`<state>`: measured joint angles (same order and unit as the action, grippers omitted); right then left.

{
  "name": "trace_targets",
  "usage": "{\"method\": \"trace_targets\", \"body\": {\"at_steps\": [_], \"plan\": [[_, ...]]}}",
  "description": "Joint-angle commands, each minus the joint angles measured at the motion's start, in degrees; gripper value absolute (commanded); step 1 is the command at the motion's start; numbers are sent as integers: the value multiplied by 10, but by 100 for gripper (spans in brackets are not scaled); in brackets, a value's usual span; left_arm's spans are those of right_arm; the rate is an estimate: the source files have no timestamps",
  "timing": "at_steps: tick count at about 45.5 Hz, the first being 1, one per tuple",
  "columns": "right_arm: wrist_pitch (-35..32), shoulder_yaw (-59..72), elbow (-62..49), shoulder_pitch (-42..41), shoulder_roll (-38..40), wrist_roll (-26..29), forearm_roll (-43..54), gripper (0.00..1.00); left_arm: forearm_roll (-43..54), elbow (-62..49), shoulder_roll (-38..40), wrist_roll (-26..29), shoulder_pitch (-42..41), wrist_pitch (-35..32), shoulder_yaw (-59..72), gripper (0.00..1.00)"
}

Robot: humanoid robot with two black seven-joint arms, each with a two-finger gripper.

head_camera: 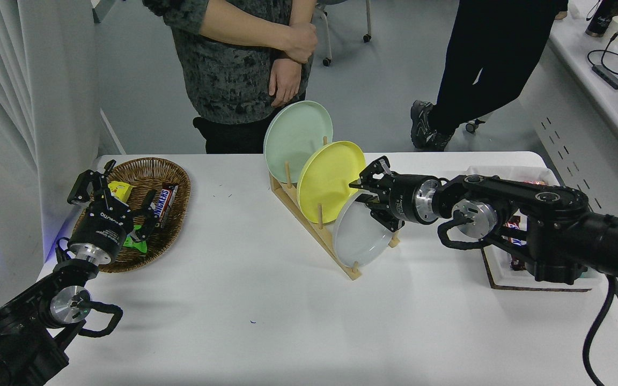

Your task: Place the plate on the table

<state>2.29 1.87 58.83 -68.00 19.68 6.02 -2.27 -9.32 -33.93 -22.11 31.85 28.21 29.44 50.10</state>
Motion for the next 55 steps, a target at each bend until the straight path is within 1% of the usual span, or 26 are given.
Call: {"method": "trace_targets", "body": {"at_steps": [1, 14, 16, 19, 25, 28, 29, 42, 55], "plan": [[0, 2, 8, -4, 10, 3, -12, 20, 0, 0, 0, 1, 0, 0, 0, 98], [0, 2, 9, -3, 10, 2, -12, 18, 0, 0, 0, 0, 0, 0, 0, 98], [0, 2, 13, -4, 11, 2, -12, 12, 0, 0, 0, 0, 0, 0, 0, 98], [0, 2, 14, -4, 11, 3, -12, 9, 0, 0, 0, 0, 0, 0, 0, 98], [0, 2, 14, -4, 12, 2, -12, 9, 0, 0, 0, 0, 0, 0, 0, 98], [0, 2, 19, -4, 12, 2, -12, 4, 0, 0, 0, 0, 0, 0, 0, 98], [0, 2, 26, -4, 19, 2, -16, 1, 0, 0, 0, 0, 0, 0, 0, 98], [0, 2, 52, -13, 47, 3, -26, 0, 0, 0, 1, 0, 0, 0, 0, 98], [-1, 9, 112, -52, 114, 3, -48, 0, 0, 0, 0, 1, 0, 0, 0, 98]]}}
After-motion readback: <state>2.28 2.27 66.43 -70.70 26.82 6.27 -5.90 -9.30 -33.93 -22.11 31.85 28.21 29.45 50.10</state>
